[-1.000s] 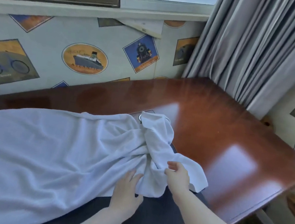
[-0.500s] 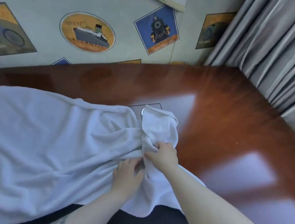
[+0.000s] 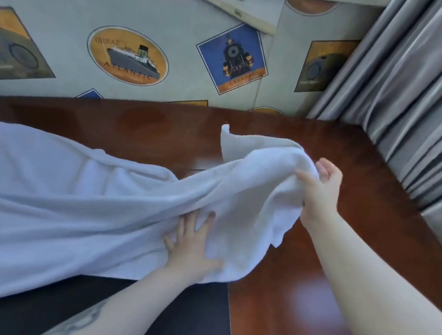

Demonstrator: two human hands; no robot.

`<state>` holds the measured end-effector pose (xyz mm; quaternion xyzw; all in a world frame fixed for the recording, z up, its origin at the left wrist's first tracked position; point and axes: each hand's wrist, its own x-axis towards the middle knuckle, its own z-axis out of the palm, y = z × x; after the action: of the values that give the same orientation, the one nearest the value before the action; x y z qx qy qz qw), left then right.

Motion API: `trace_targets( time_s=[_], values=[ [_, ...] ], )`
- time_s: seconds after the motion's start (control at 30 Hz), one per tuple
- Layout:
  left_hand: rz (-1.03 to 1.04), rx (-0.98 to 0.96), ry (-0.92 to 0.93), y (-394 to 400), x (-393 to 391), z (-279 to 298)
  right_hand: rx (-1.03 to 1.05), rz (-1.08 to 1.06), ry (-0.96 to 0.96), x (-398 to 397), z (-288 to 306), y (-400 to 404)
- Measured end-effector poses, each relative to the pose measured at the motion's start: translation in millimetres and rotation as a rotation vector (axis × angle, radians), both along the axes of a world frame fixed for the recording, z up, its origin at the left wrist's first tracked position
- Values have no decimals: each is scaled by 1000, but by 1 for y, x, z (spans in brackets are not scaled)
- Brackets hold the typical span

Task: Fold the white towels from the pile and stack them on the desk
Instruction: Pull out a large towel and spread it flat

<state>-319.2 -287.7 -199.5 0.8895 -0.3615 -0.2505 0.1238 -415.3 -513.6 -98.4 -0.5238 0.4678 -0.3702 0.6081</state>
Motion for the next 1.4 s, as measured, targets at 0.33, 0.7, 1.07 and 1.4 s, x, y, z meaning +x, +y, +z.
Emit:
trace_targets(
  time_s=[0.33, 0.7, 1.07, 1.4],
  values=[
    [-119, 62, -117, 27, -9, -29, -100, 127, 669, -34, -116, 59],
    [280, -375, 177, 41, -8, -4, 163, 118, 485, -22, -110, 64],
    [21, 139, 711, 47, -36, 30, 479, 91, -71, -77, -81, 96],
    [-317, 468, 444, 28, -66, 44, -112, -585, 231, -209, -43, 67]
  ],
)
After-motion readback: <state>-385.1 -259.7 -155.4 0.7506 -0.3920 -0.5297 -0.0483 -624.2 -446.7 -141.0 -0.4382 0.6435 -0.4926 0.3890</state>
